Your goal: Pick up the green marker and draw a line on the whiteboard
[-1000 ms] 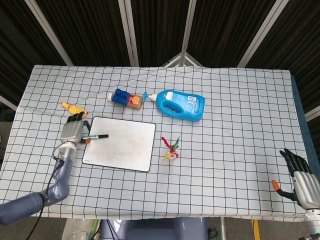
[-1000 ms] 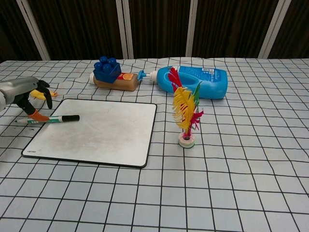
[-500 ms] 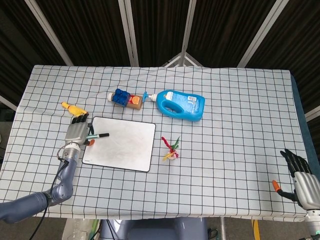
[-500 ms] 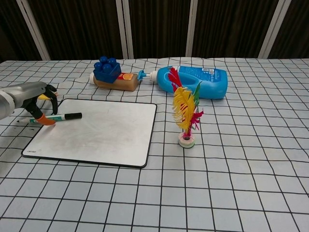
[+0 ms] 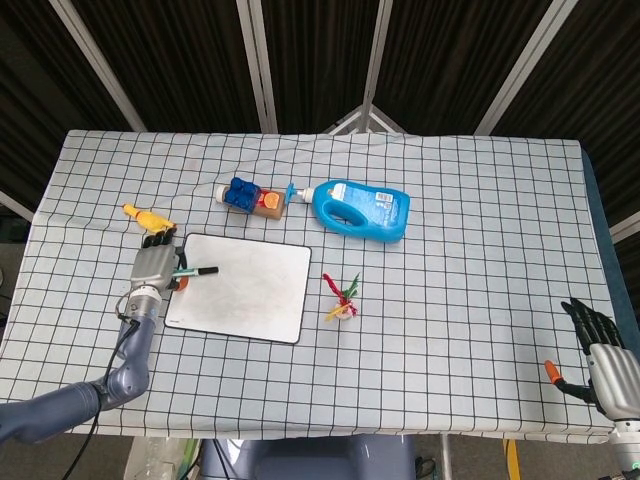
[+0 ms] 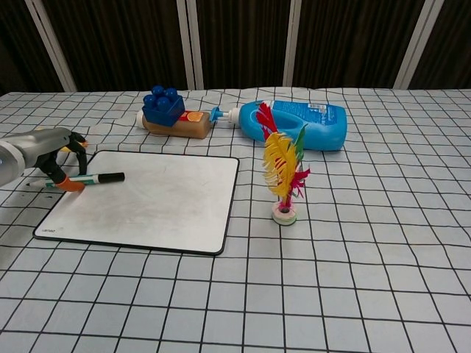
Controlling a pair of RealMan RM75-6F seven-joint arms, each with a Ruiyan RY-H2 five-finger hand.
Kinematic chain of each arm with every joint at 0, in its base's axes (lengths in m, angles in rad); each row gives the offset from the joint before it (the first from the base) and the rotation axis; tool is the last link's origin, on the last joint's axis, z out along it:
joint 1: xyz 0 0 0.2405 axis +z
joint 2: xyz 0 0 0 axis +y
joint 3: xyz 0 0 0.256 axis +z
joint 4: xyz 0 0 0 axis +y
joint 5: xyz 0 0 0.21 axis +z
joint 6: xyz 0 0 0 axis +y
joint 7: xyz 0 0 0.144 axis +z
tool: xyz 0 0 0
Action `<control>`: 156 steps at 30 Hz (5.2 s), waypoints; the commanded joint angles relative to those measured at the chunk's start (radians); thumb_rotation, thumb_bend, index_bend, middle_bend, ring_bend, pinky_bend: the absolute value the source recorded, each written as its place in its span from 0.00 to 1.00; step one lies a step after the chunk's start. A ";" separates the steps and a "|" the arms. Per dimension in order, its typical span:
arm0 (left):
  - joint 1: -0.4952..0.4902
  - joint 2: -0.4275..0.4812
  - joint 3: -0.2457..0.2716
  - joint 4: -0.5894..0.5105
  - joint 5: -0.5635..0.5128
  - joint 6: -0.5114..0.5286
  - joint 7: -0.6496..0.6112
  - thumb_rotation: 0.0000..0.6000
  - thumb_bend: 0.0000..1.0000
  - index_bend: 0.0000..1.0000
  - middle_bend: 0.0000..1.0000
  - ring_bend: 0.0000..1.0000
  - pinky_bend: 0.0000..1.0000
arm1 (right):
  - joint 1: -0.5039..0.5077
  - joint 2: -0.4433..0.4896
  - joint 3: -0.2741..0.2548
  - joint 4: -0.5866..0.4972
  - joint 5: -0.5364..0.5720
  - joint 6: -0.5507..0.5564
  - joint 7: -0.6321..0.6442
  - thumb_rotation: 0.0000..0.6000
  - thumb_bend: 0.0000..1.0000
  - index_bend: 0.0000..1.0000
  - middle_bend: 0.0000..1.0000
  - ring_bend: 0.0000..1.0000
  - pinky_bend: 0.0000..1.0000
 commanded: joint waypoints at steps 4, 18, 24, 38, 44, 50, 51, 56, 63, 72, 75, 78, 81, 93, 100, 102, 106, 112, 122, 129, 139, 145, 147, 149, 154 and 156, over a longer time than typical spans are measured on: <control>0.002 -0.001 -0.006 -0.012 0.015 0.014 -0.028 1.00 0.60 0.58 0.06 0.00 0.00 | -0.002 0.000 0.000 0.001 0.001 0.002 -0.001 1.00 0.35 0.00 0.00 0.00 0.00; 0.082 0.042 -0.152 -0.209 0.295 0.088 -0.589 1.00 0.62 0.63 0.10 0.00 0.00 | -0.002 0.002 0.000 -0.002 -0.002 0.001 0.003 1.00 0.35 0.00 0.00 0.00 0.00; 0.093 0.033 -0.129 -0.194 0.442 0.010 -0.873 1.00 0.61 0.65 0.12 0.00 0.00 | -0.003 0.001 0.000 0.001 0.001 0.000 0.005 1.00 0.35 0.00 0.00 0.00 0.00; 0.060 -0.064 -0.111 -0.125 0.524 -0.046 -1.127 1.00 0.57 0.67 0.14 0.00 0.00 | -0.002 -0.001 0.002 0.007 0.006 -0.004 0.009 1.00 0.35 0.00 0.00 0.00 0.00; 0.047 -0.090 -0.096 -0.086 0.541 -0.055 -1.158 1.00 0.56 0.67 0.14 0.00 0.00 | -0.003 -0.002 0.001 0.008 0.003 -0.002 0.011 1.00 0.35 0.00 0.00 0.00 0.00; 0.039 -0.107 -0.085 -0.058 0.551 -0.060 -1.172 1.00 0.56 0.67 0.14 0.00 0.00 | -0.002 -0.002 0.002 0.008 0.004 -0.004 0.014 1.00 0.35 0.00 0.00 0.00 0.00; 0.037 -0.110 -0.084 -0.053 0.550 -0.062 -1.173 1.00 0.56 0.67 0.14 0.00 0.00 | -0.003 -0.001 0.001 0.007 0.003 -0.003 0.014 1.00 0.35 0.00 0.00 0.00 0.00; 0.031 -0.127 -0.079 -0.031 0.549 -0.069 -1.182 1.00 0.55 0.67 0.14 0.00 0.00 | -0.004 -0.002 0.001 0.008 0.003 -0.002 0.014 1.00 0.35 0.00 0.00 0.00 0.00; 0.022 -0.140 -0.078 -0.001 0.550 -0.076 -1.192 1.00 0.55 0.68 0.15 0.00 0.00 | -0.004 -0.002 0.001 0.008 0.004 -0.004 0.015 1.00 0.35 0.00 0.00 0.00 0.00; 0.009 -0.149 -0.074 0.032 0.562 -0.090 -1.212 1.00 0.55 0.68 0.15 0.00 0.01 | -0.005 -0.005 0.001 0.009 0.009 -0.005 0.008 1.00 0.35 0.00 0.00 0.00 0.00; 0.006 -0.150 -0.071 0.049 0.570 -0.092 -1.223 1.00 0.55 0.69 0.16 0.00 0.01 | -0.006 -0.005 0.000 0.009 0.009 -0.004 0.007 1.00 0.35 0.00 0.00 0.00 0.00; 0.003 -0.150 -0.068 0.068 0.576 -0.094 -1.234 1.00 0.55 0.69 0.16 0.00 0.01 | -0.005 -0.006 0.001 0.009 0.010 -0.006 0.007 1.00 0.35 0.00 0.00 0.00 0.00; 0.001 -0.149 -0.065 0.087 0.582 -0.097 -1.246 1.00 0.55 0.69 0.16 0.00 0.01 | -0.006 -0.005 0.001 0.007 0.012 -0.006 0.004 1.00 0.35 0.00 0.00 0.00 0.00; 0.008 -0.110 -0.040 0.172 0.628 -0.073 -1.266 1.00 0.55 0.70 0.17 0.00 0.02 | -0.009 -0.005 0.002 0.002 0.016 -0.003 -0.007 1.00 0.35 0.00 0.00 0.00 0.00; 0.027 -0.065 -0.068 0.133 0.622 -0.029 -1.320 1.00 0.55 0.70 0.17 0.00 0.02 | -0.012 -0.005 0.000 0.002 0.007 0.003 -0.004 1.00 0.35 0.00 0.00 0.00 0.00; 0.033 -0.044 -0.071 0.092 0.626 -0.019 -1.331 1.00 0.55 0.70 0.17 0.00 0.02 | -0.010 -0.006 0.001 0.002 0.005 0.004 -0.005 1.00 0.35 0.00 0.00 0.00 0.00; 0.043 -0.011 -0.065 0.010 0.630 -0.013 -1.331 1.00 0.55 0.70 0.17 0.00 0.02 | -0.010 -0.004 0.001 -0.001 0.003 0.004 -0.007 1.00 0.35 0.00 0.00 0.00 0.00; 0.044 -0.017 -0.055 -0.060 0.599 -0.025 -1.288 1.00 0.55 0.70 0.17 0.00 0.02 | -0.010 -0.004 0.000 -0.002 0.001 0.005 -0.008 1.00 0.35 0.00 0.00 0.00 0.00; 0.036 -0.073 -0.036 -0.056 0.560 -0.044 -1.230 1.00 0.55 0.70 0.17 0.00 0.02 | -0.010 -0.004 0.001 0.003 0.003 0.002 -0.001 1.00 0.35 0.00 0.00 0.00 0.00; 0.031 -0.101 -0.034 -0.044 0.558 -0.047 -1.224 1.00 0.55 0.70 0.17 0.00 0.02 | -0.010 -0.003 0.000 0.005 0.000 0.003 0.002 1.00 0.35 0.00 0.00 0.00 0.00; 0.021 -0.119 -0.043 -0.015 0.551 -0.058 -1.222 1.00 0.56 0.70 0.17 0.00 0.02 | -0.009 -0.005 0.001 0.003 0.001 0.003 -0.001 1.00 0.35 0.00 0.00 0.00 0.00; 0.015 -0.127 -0.044 0.010 0.548 -0.069 -1.217 1.00 0.56 0.70 0.17 0.00 0.02 | -0.008 -0.004 0.001 0.000 0.001 0.001 -0.003 1.00 0.35 0.00 0.00 0.00 0.00; 0.013 -0.132 -0.047 0.017 0.547 -0.071 -1.220 1.00 0.56 0.70 0.17 0.00 0.02 | -0.008 -0.005 0.001 0.000 0.001 0.001 -0.005 1.00 0.35 0.00 0.00 0.00 0.00; 0.012 -0.136 -0.047 0.023 0.548 -0.072 -1.222 1.00 0.56 0.70 0.17 0.00 0.02 | -0.008 -0.005 0.002 0.001 0.003 0.001 -0.005 1.00 0.35 0.00 0.00 0.00 0.00; 0.008 -0.145 -0.049 0.034 0.551 -0.076 -1.227 1.00 0.56 0.70 0.17 0.00 0.02 | -0.008 -0.004 0.002 -0.001 0.004 0.000 -0.008 1.00 0.35 0.00 0.00 0.00 0.00; 0.005 -0.149 -0.051 0.039 0.550 -0.078 -1.229 1.00 0.56 0.70 0.17 0.00 0.02 | -0.007 -0.004 0.002 -0.002 0.004 0.000 -0.007 1.00 0.35 0.00 0.00 0.00 0.00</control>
